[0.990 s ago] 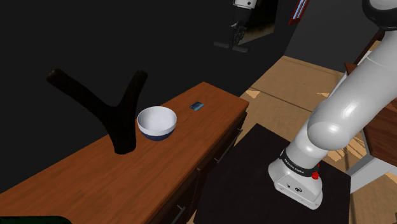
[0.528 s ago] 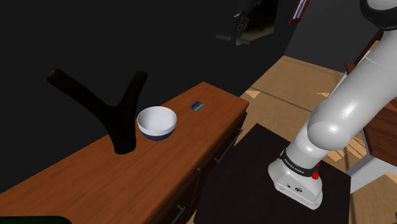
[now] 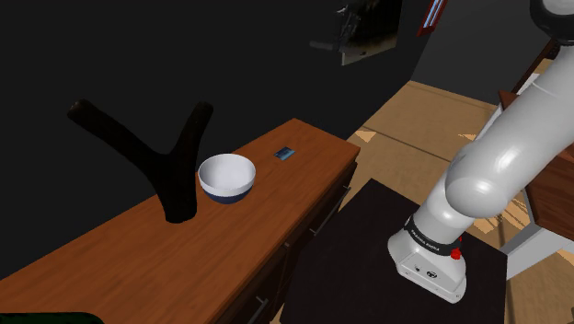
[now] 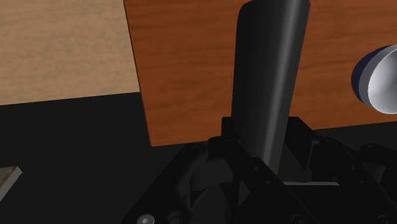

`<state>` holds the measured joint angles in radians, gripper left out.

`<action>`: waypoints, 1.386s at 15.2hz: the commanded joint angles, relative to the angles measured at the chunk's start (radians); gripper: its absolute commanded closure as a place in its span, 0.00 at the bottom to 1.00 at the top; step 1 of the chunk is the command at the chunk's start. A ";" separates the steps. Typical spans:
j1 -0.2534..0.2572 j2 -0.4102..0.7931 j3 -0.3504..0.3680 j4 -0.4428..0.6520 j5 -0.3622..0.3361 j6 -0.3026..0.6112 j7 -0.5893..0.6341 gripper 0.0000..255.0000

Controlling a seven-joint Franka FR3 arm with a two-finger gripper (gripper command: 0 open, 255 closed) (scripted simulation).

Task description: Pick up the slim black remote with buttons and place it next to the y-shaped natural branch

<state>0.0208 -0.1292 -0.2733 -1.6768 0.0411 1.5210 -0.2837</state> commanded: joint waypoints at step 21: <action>0.198 -0.170 0.350 -0.187 0.062 0.057 0.542 1.00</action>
<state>0.2107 -0.3047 0.0608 -1.8670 0.0991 1.5730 0.2335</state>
